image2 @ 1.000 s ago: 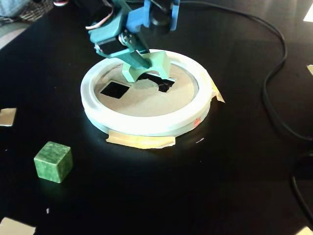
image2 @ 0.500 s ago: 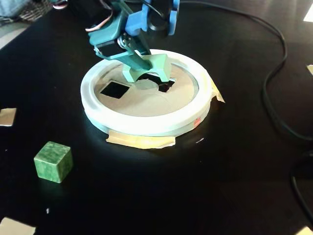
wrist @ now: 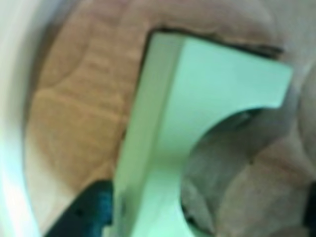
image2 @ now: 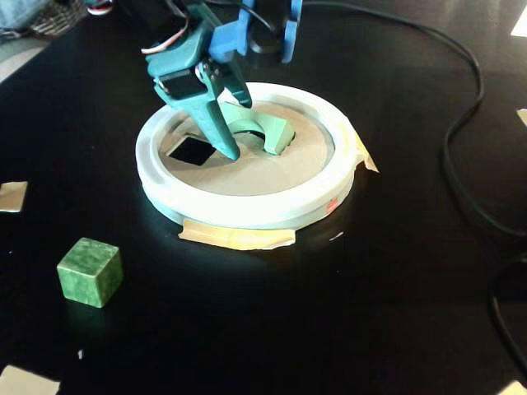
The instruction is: Pick up the U shape block and drop it in corresponding U shaped hole
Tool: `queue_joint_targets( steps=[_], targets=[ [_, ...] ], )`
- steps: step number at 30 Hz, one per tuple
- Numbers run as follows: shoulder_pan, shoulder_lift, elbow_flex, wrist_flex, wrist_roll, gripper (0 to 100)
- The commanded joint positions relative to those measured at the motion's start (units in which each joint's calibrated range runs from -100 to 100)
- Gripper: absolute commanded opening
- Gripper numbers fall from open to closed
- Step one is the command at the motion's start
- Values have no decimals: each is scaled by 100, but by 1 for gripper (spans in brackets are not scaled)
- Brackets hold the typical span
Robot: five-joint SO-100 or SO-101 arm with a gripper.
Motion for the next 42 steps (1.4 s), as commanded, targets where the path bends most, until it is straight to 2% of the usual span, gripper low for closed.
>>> queue_joint_targets(
  steps=[1, 4, 7, 9, 13, 17, 25, 27, 29, 31, 37, 42],
  targets=[
    [-194, -568, -158, 30, 73, 69],
    [-381, -801, -176, 191, 73, 69],
    [-381, -980, -385, 984, 78, 69],
    [-368, -1007, -905, 1796, 78, 69],
    [-368, -595, -2016, 2409, 186, 69],
    [-368, -228, -2917, 2479, 410, 70],
    [-718, 462, -4065, 2409, 386, 70],
    [-843, 516, -4201, 2358, 381, 74],
    [-993, 525, -4320, 2358, 278, 85],
    [-1092, 525, -4320, 2358, 127, 90],
    [-1367, 874, -4338, 2268, -186, 91],
    [-1380, 1349, -4329, 1255, -308, 92]
  ],
)
